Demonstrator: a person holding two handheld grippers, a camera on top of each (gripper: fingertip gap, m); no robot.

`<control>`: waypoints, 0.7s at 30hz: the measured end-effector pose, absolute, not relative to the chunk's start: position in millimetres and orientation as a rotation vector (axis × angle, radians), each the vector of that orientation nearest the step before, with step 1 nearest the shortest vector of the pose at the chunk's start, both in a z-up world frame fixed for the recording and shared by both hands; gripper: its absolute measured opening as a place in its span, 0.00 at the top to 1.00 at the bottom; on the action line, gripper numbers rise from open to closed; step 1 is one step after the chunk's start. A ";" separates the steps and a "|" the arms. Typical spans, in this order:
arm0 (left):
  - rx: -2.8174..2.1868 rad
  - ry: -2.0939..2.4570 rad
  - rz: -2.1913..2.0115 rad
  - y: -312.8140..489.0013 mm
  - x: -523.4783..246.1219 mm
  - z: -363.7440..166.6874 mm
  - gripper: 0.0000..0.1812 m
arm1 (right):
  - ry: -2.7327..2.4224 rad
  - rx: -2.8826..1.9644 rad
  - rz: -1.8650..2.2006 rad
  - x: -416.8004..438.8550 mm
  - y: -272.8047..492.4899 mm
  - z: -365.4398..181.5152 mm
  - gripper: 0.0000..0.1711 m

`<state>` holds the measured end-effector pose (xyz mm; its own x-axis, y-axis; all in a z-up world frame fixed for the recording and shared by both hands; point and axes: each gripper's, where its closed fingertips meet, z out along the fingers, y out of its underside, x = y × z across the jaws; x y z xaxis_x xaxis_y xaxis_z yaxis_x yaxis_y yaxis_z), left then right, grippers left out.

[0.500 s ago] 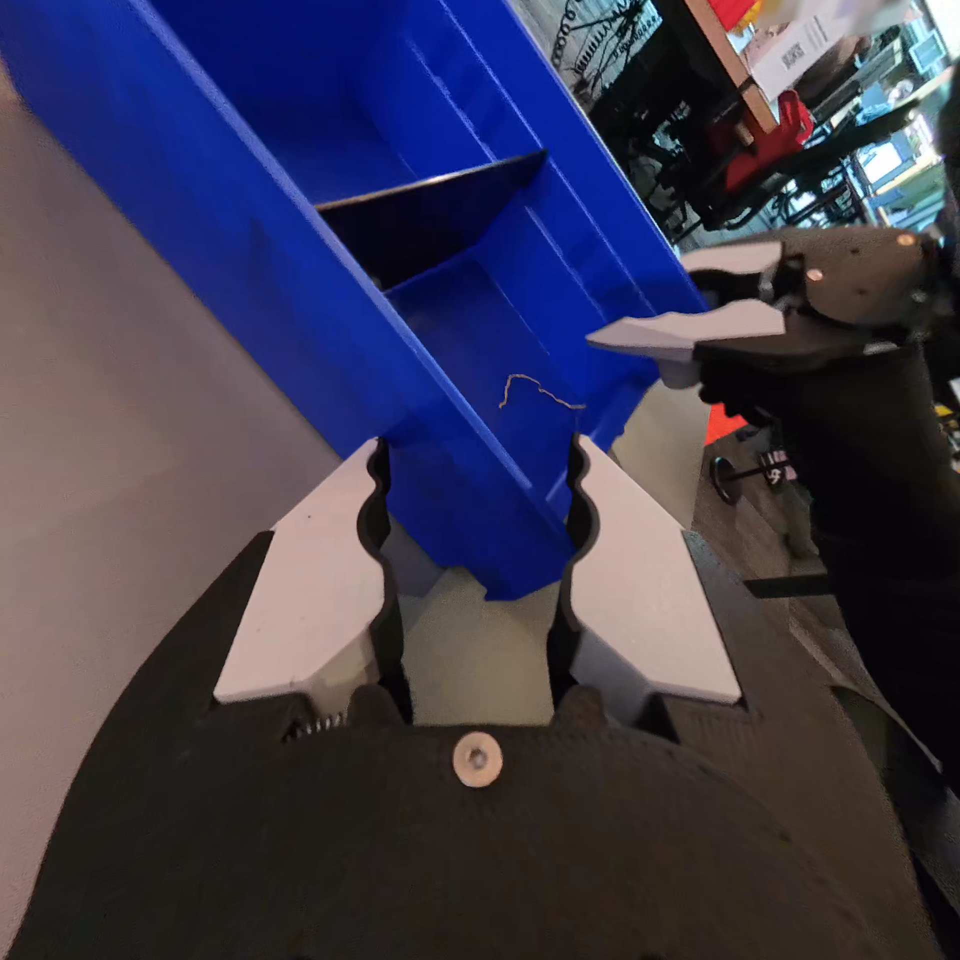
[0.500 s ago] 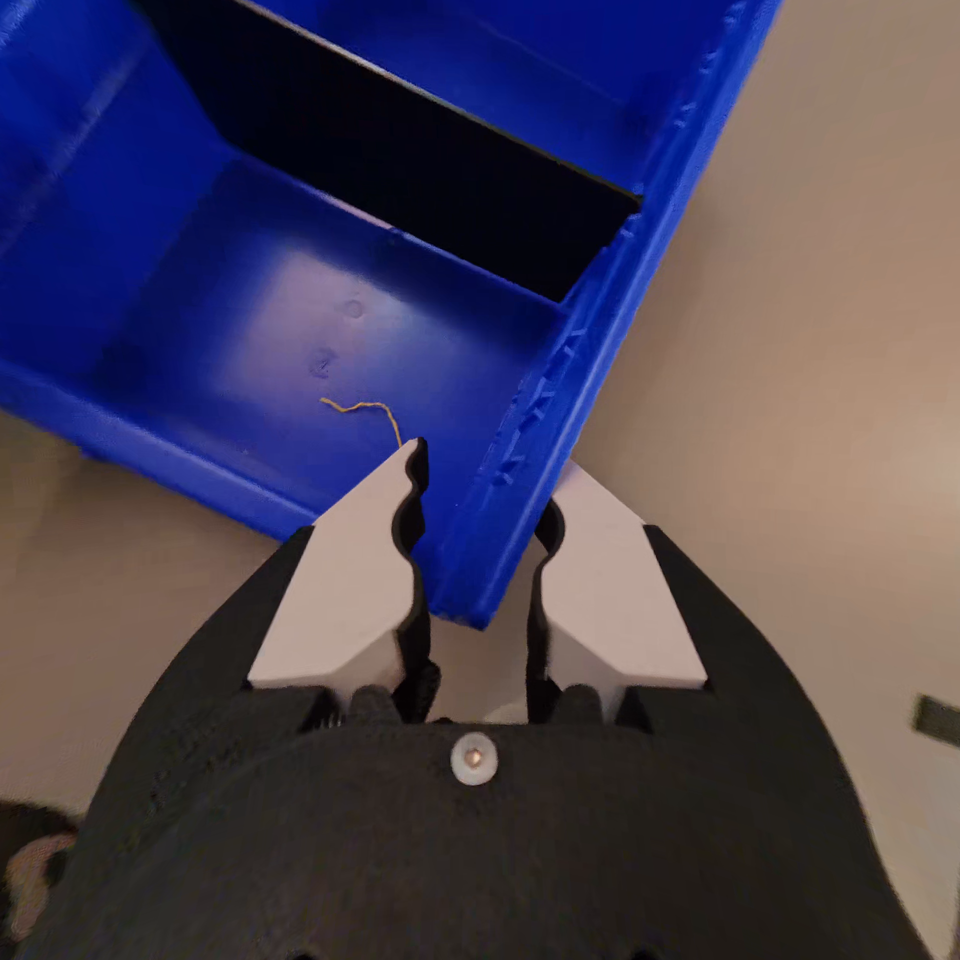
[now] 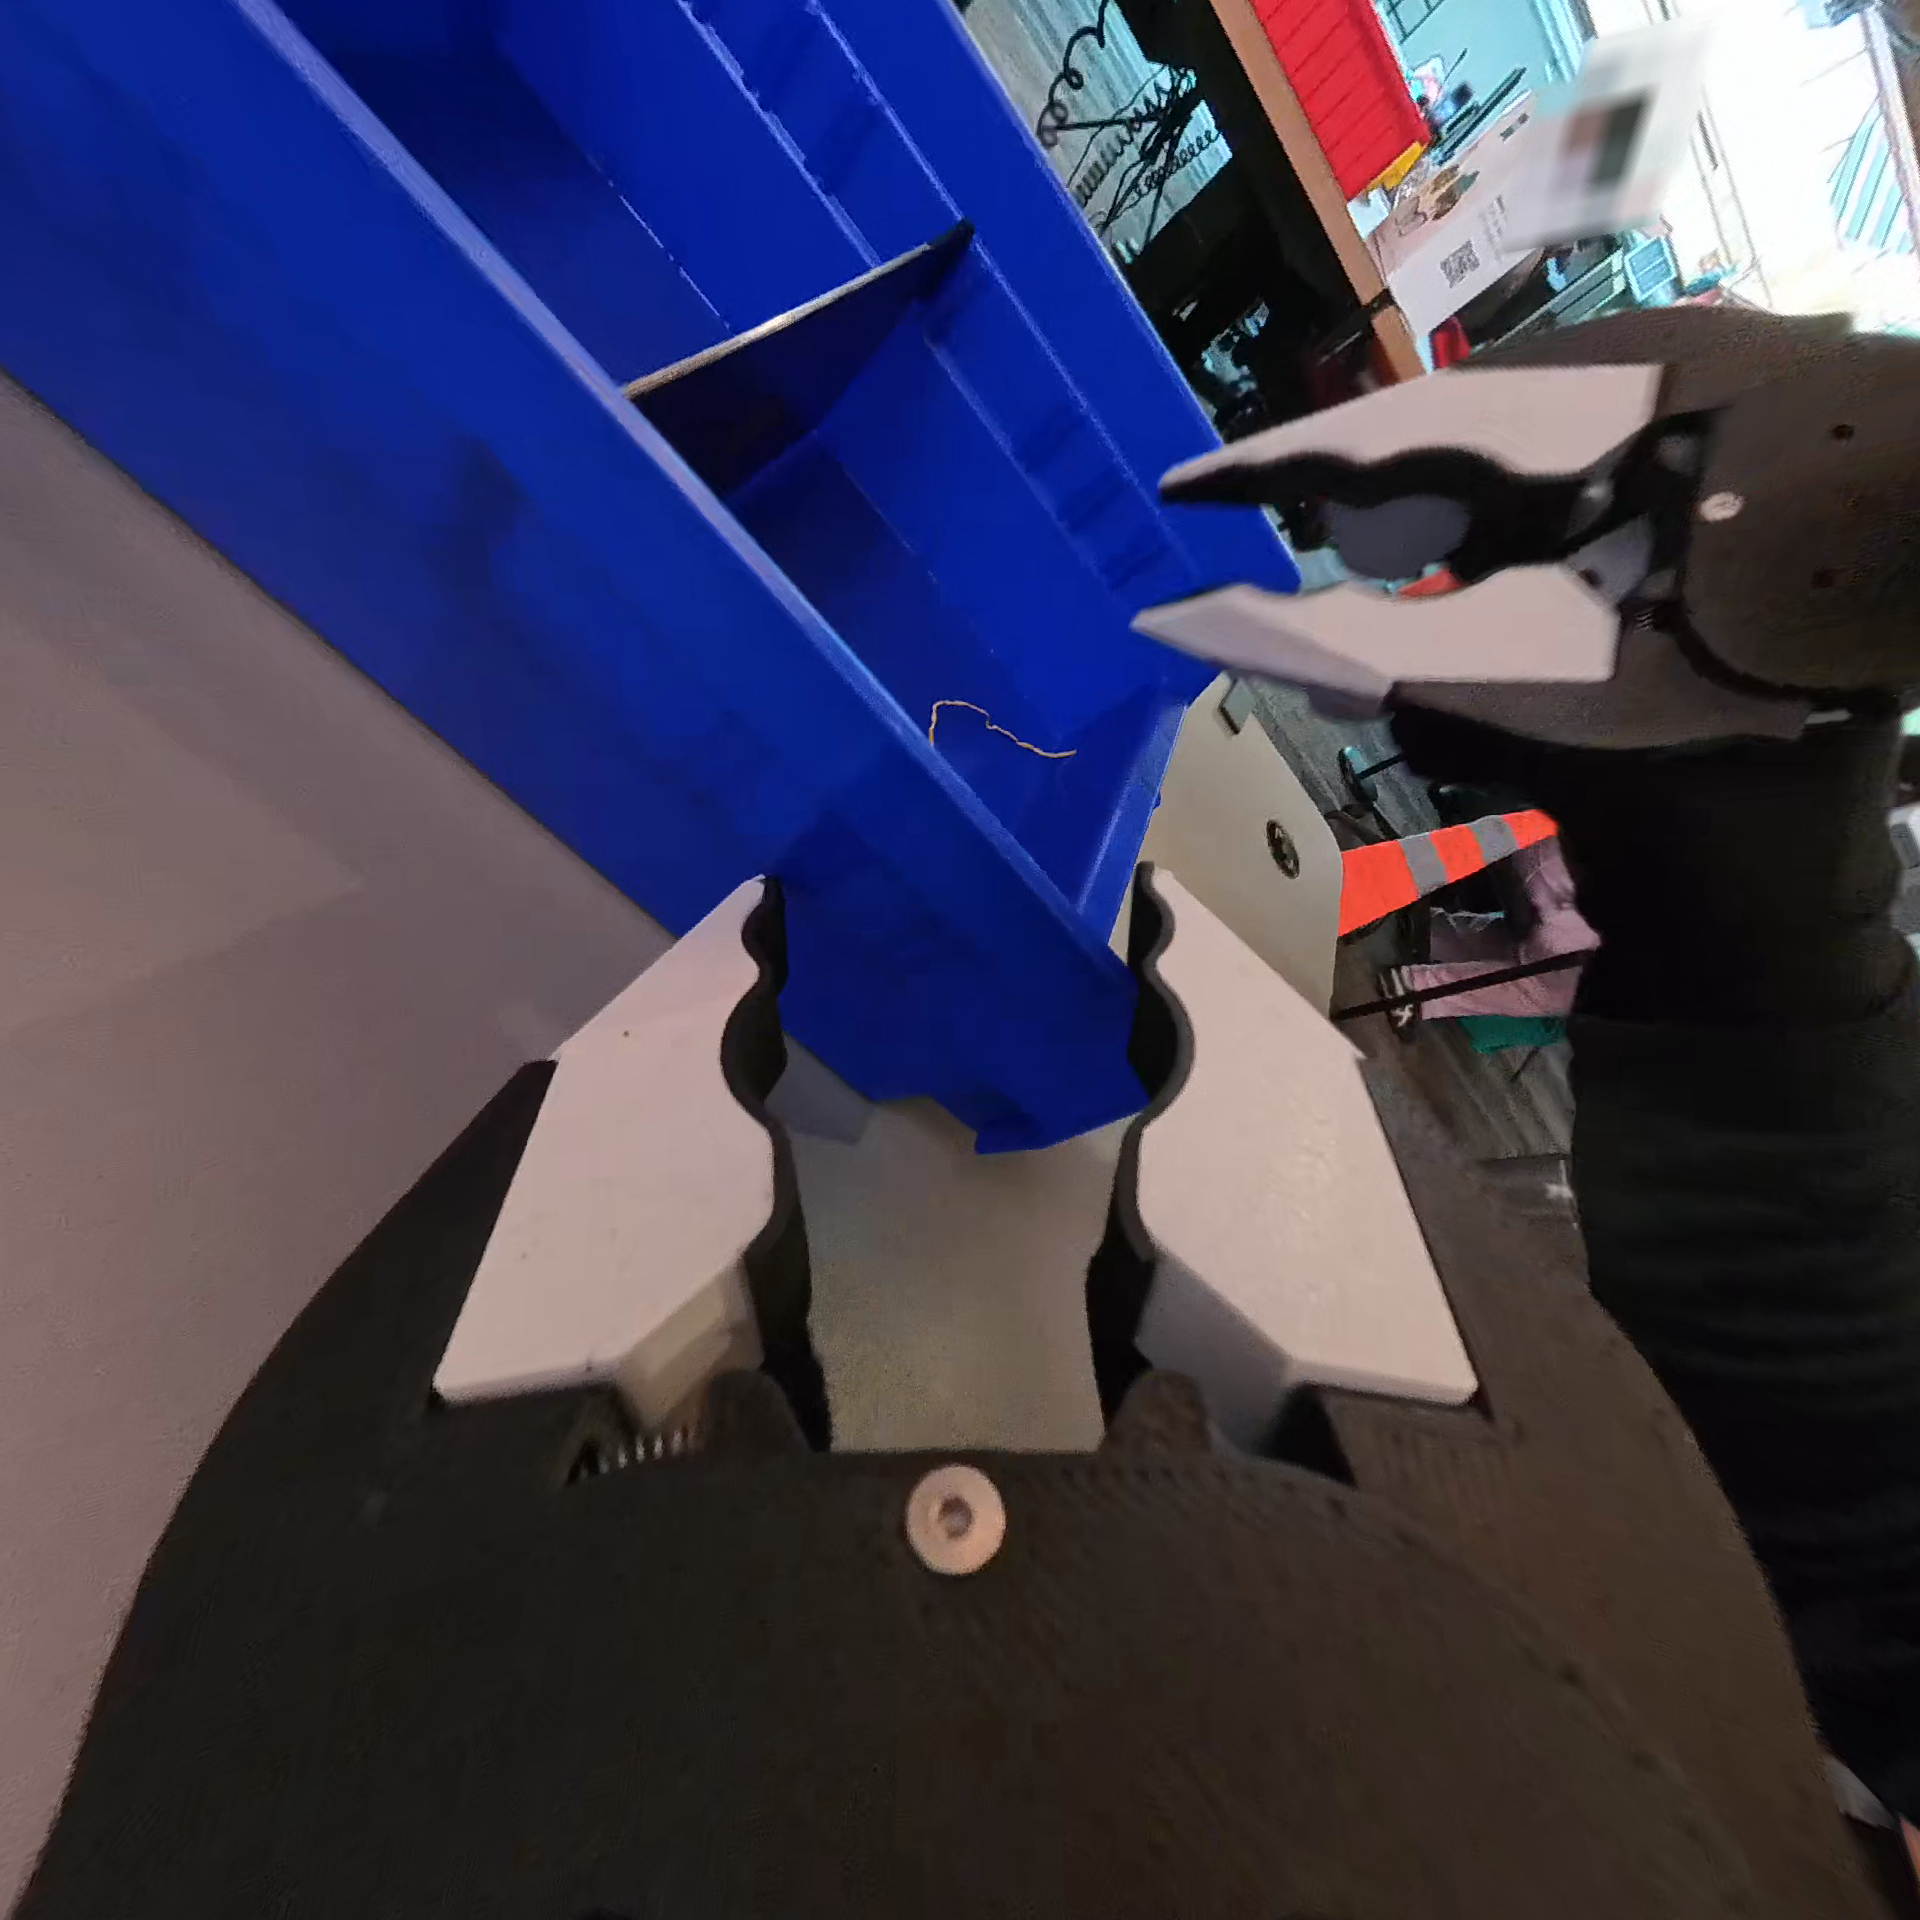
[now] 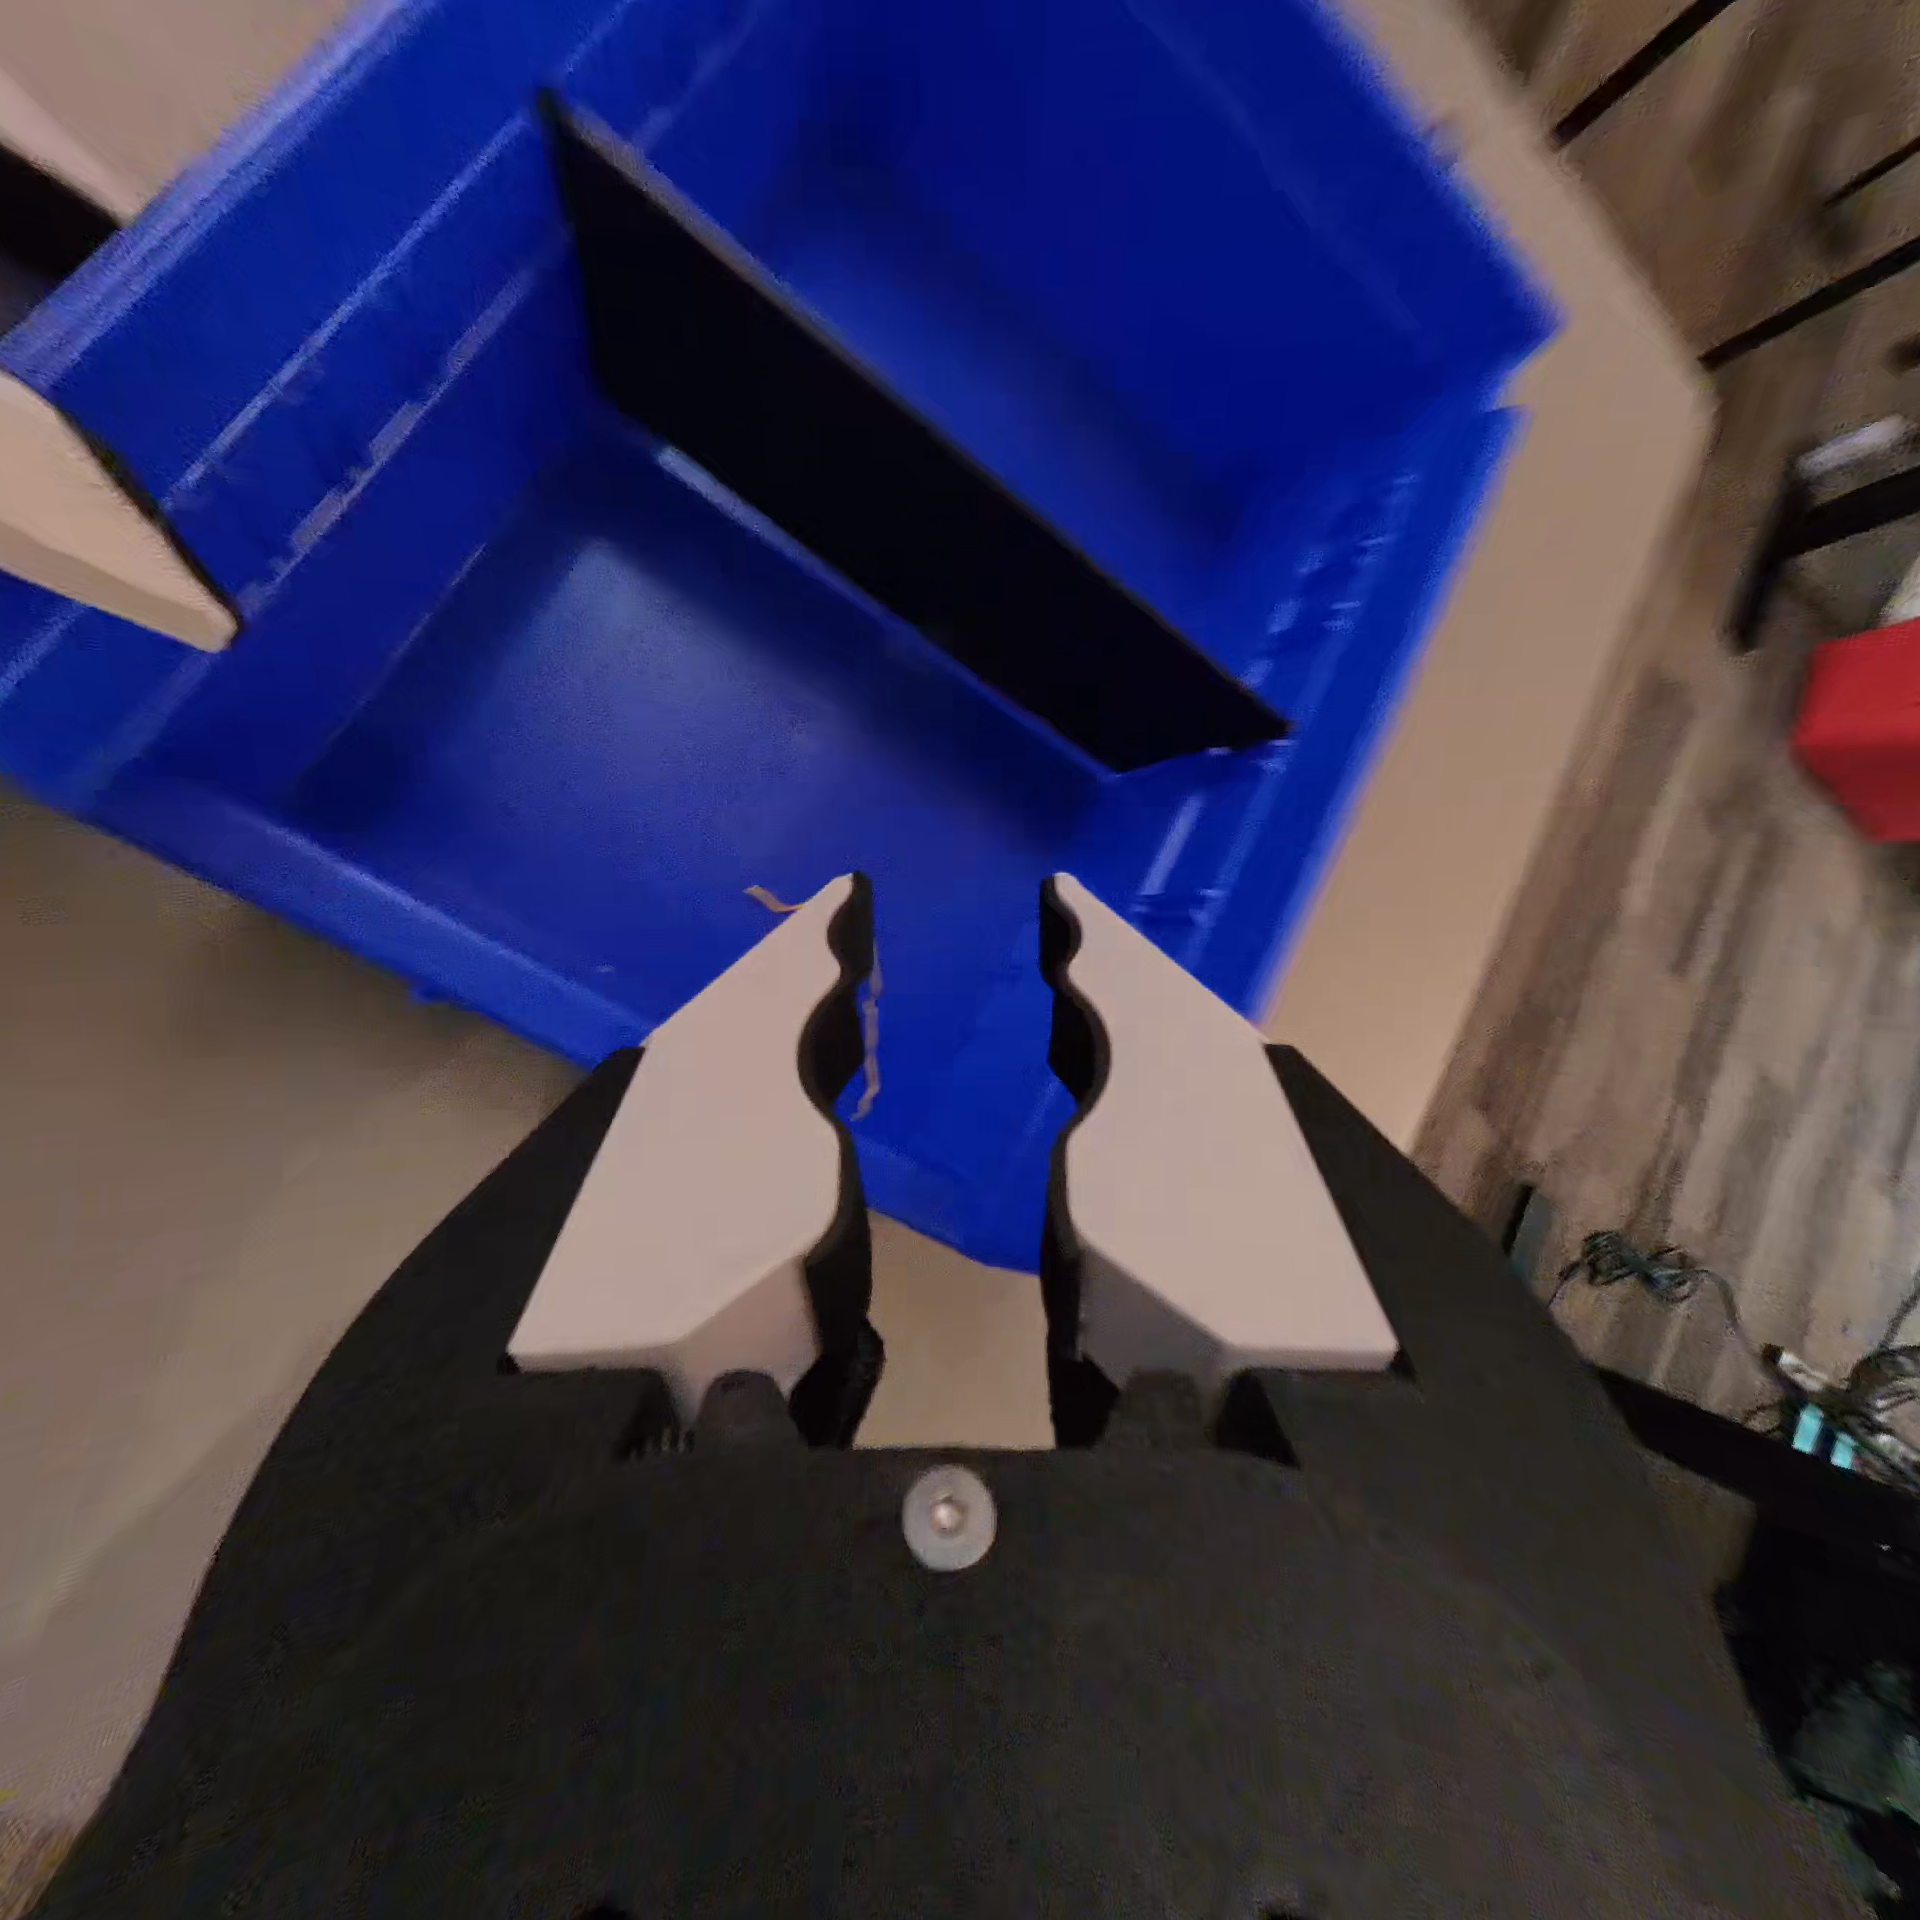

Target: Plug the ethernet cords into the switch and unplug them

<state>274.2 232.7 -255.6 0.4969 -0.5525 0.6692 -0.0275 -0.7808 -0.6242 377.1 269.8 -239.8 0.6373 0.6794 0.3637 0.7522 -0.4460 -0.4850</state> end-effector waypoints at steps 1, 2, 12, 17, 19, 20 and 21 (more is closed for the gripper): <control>-2.192 0.468 -1.264 233.9 275.6 -255.4 0.65 | -1.165 -2.299 -0.147 374.9 268.2 -252.7 0.82; -2.189 0.462 -1.260 235.2 276.4 -255.3 0.65 | -1.207 -2.352 -0.197 379.4 270.6 -264.8 0.84; -2.184 0.440 -1.277 234.4 280.6 -255.3 0.65 | -1.361 -2.681 -0.311 397.9 273.6 -327.9 0.99; -2.180 0.436 -1.292 234.1 281.4 -255.4 0.65 | -1.312 -2.759 -0.208 397.5 272.0 -328.4 1.00; -2.179 0.435 -1.295 234.0 282.0 -255.4 0.65 | -1.286 -2.773 -0.210 401.6 274.7 -327.2 1.00; -2.178 0.435 -1.298 233.9 282.7 -255.4 0.65 | -1.257 -2.772 -0.202 402.6 277.1 -324.5 1.00; -2.177 0.433 -1.299 234.0 283.5 -255.4 0.65 | -1.229 -2.753 -0.159 398.8 279.1 -319.9 1.00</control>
<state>283.5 234.0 -255.4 0.4776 -0.5353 0.6967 0.0100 -0.7896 -0.6135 398.8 279.1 -319.9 0.6645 0.7331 0.1452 0.7459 -0.6625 -0.0685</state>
